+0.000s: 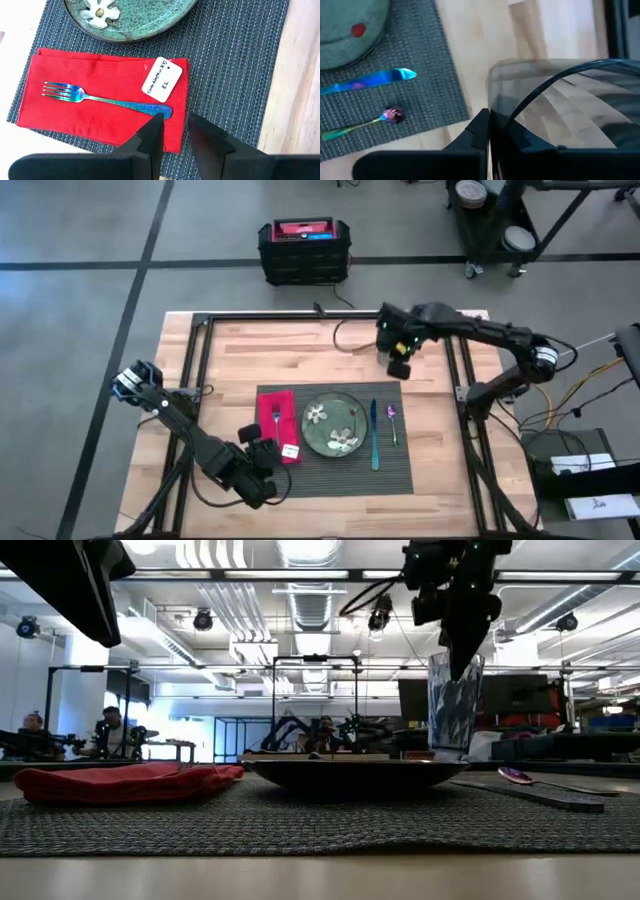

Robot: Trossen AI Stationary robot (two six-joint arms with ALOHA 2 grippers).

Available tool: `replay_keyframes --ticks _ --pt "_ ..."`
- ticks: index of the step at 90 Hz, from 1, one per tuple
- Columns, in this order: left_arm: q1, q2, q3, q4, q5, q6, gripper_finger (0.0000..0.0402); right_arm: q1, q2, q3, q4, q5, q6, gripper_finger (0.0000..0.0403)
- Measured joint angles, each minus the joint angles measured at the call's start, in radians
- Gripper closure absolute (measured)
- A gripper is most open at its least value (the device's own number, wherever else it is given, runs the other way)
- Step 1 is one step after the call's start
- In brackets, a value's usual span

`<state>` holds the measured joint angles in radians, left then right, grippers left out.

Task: Set table place
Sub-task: Move the blue cup to the top right of the gray tablemat

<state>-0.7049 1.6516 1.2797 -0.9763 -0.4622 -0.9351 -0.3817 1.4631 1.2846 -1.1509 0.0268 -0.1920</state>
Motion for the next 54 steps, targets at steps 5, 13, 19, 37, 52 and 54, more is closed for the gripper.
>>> replay_keyframes --ticks 5,13,19,37,52,54 --pt "0.000 0.000 0.000 0.000 0.000 0.001 0.0326 0.039 0.014 0.000 0.010 0.022 0.010 0.0402" --pt "0.000 0.000 0.000 0.000 0.000 0.002 0.0326 0.066 0.035 -0.001 0.014 0.033 0.027 0.0402" --pt "0.000 0.000 0.000 0.000 0.000 0.001 0.0326 0.065 0.048 -0.003 0.014 0.027 0.037 0.0402" --pt "0.000 0.000 0.000 0.001 0.000 0.002 0.0326 0.066 0.083 -0.014 0.016 0.010 0.041 0.0402" --pt "0.000 0.000 0.000 0.004 0.000 0.002 0.0326 0.065 0.103 -0.015 0.017 -0.016 0.039 0.0402" --pt "0.000 0.000 0.000 0.004 0.000 0.002 0.0326 0.066 0.104 -0.015 0.017 -0.016 0.041 0.0402"
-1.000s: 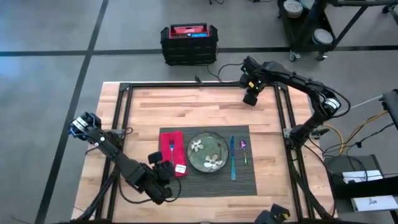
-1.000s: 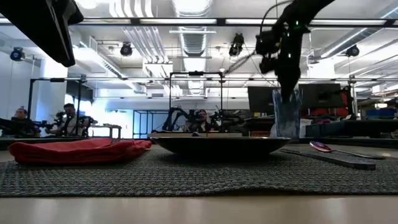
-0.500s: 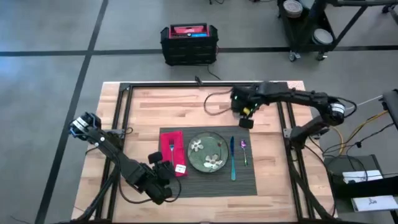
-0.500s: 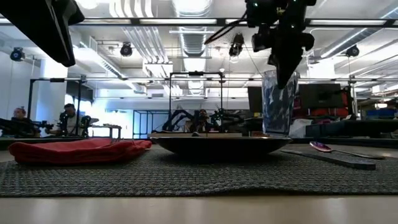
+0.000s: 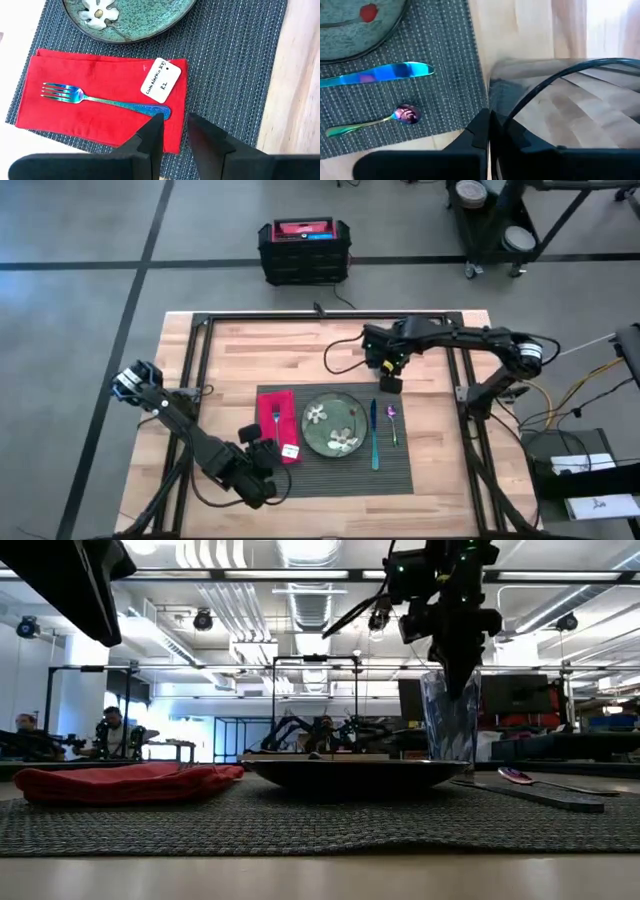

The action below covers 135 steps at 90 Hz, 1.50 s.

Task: Set table place
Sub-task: Move the blue cup to the top right of the gray tablemat, then return to Home Position

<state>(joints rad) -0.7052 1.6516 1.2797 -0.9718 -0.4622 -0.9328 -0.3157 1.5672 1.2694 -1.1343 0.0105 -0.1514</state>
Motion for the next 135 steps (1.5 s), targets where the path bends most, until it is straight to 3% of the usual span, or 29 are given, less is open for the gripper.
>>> replay_keyframes --ticks 17,39,61,79,93,103,113,124,135 --pt "0.000 0.000 0.000 0.000 0.000 0.008 0.0326 0.000 0.010 -0.003 -0.002 -0.010 0.002 0.0372" --pt "0.000 0.000 0.000 -0.001 0.000 0.008 0.0326 0.000 0.005 0.036 -0.022 -0.011 0.002 0.0294" --pt "0.000 0.000 0.000 -0.002 0.008 0.008 0.0326 0.000 -0.001 0.206 -0.194 -0.011 0.012 0.0237" --pt "0.001 0.010 0.000 0.011 0.009 0.049 0.0326 0.047 -0.028 0.385 -0.334 -0.060 0.163 0.0225" --pt "0.005 0.046 -0.021 0.105 0.019 0.128 0.0326 0.286 -0.081 0.317 -0.174 -0.149 0.252 0.0233" --pt "0.014 0.056 -0.062 0.237 0.023 0.195 0.0326 0.522 -0.077 0.192 0.056 -0.124 0.302 0.0244" --pt "0.039 0.059 -0.098 0.348 0.023 0.230 0.0326 0.712 -0.044 0.048 0.362 -0.027 0.354 0.0258" --pt "0.081 0.060 -0.154 0.487 0.035 0.286 0.0326 0.813 0.031 -0.084 0.632 0.105 0.432 0.0279" --pt "0.137 0.061 -0.179 0.555 0.073 0.330 0.0326 0.835 0.120 -0.145 0.762 0.120 0.501 0.0303"
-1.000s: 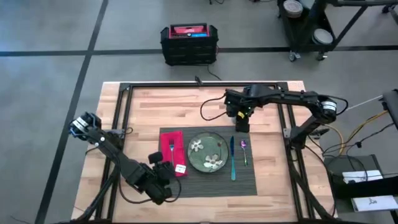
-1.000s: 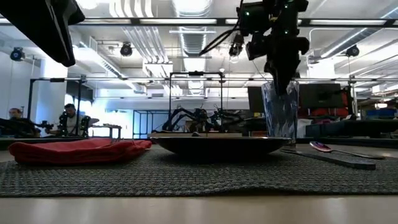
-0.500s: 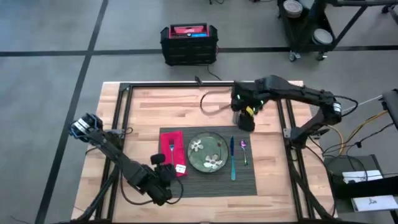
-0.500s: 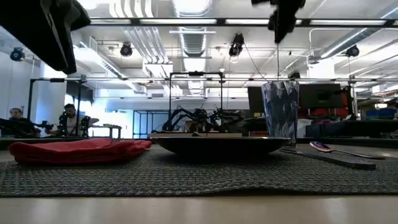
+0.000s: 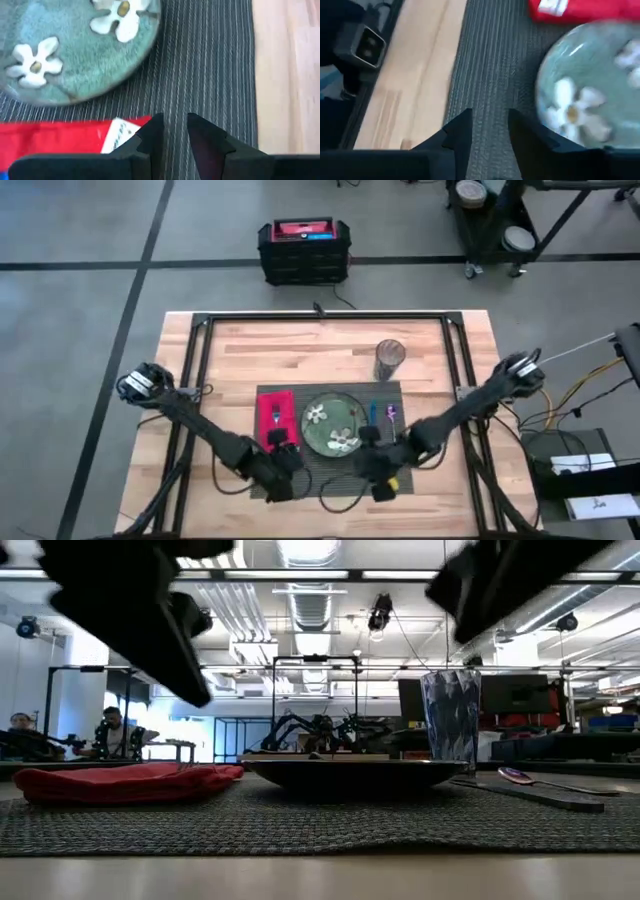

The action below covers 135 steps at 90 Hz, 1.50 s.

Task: Set table place
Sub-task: Return to Home Position

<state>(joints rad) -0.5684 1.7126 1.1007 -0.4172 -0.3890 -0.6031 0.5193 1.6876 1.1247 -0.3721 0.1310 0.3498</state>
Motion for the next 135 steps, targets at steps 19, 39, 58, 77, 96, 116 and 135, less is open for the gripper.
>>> replay_keyframes --ticks 19,39,58,77,96,116,135 --pt "0.070 0.017 -0.022 0.006 0.071 0.045 0.0326 -0.003 0.133 0.006 0.031 0.001 0.040 0.0350" --pt "0.106 0.082 -0.024 0.011 0.093 0.083 0.0326 -0.012 0.203 0.034 0.037 0.000 0.029 0.0396" --pt "0.113 0.097 -0.024 0.008 0.097 0.083 0.0326 -0.014 0.209 0.034 0.035 0.000 0.033 0.0400" --pt "0.112 0.099 -0.029 -0.034 0.139 0.079 0.0326 -0.014 0.209 0.034 0.032 -0.004 0.033 0.0402" --pt "0.111 0.099 -0.030 -0.055 0.161 0.063 0.0326 -0.014 0.209 0.034 0.027 -0.007 0.033 0.0401" --pt "0.109 0.091 -0.013 -0.054 0.165 0.063 0.0326 -0.018 0.206 0.037 0.014 -0.008 0.026 0.0400" --pt "0.089 0.002 0.066 -0.144 0.134 0.069 0.0326 -0.018 0.171 0.130 -0.110 -0.007 -0.011 0.0400"
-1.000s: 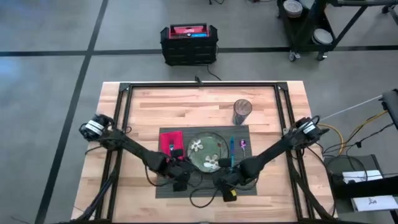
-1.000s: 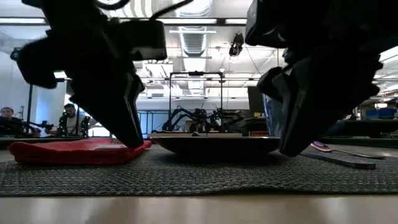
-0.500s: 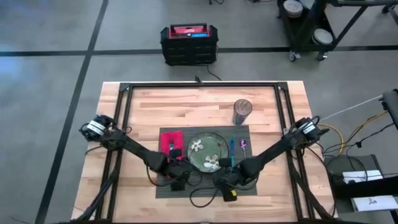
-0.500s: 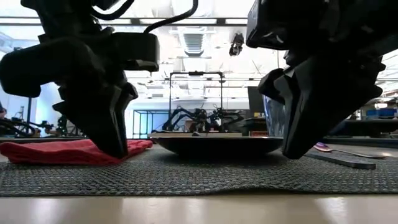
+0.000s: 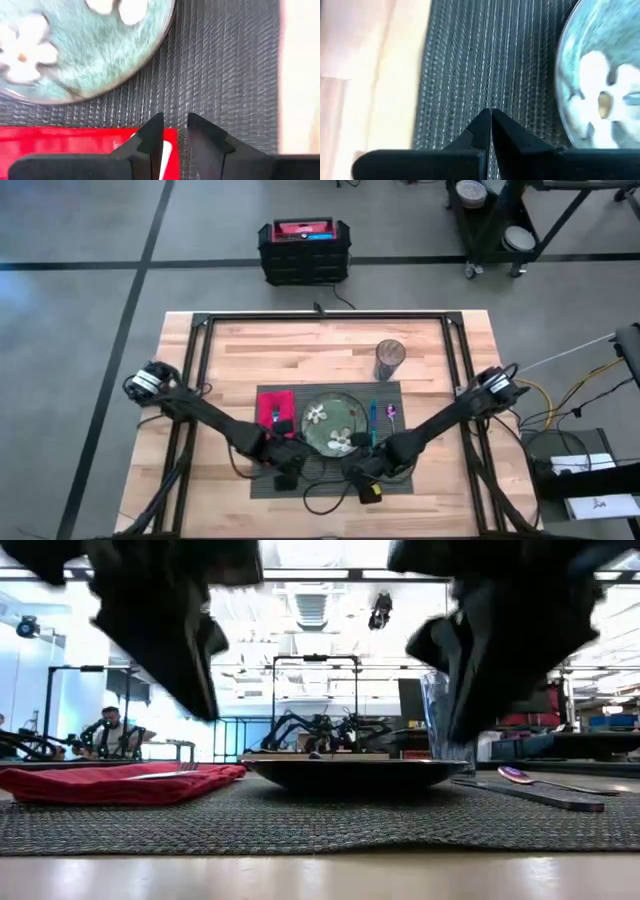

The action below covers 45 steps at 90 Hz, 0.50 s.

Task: Set table place
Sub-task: Return to Home Position

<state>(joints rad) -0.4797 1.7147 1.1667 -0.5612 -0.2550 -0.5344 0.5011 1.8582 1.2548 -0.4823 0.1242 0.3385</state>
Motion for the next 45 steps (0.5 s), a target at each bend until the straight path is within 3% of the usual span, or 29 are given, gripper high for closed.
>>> replay_keyframes --ticks 16,26,37,45 --pt "-0.029 -0.133 -0.026 -0.052 -0.153 0.077 0.0326 -0.021 -0.094 0.067 -0.053 0.021 -0.084 0.0400" --pt "0.016 -0.244 -0.077 -0.015 -0.203 0.161 0.0338 -0.092 -0.185 0.061 -0.059 0.014 -0.174 0.0401" --pt "0.111 -0.386 -0.171 0.075 -0.163 0.263 0.0386 -0.246 -0.279 0.040 -0.057 -0.129 -0.267 0.0402" --pt "0.175 -0.506 -0.265 0.122 -0.128 0.296 0.0394 -0.354 -0.352 0.004 -0.058 -0.223 -0.315 0.0403"
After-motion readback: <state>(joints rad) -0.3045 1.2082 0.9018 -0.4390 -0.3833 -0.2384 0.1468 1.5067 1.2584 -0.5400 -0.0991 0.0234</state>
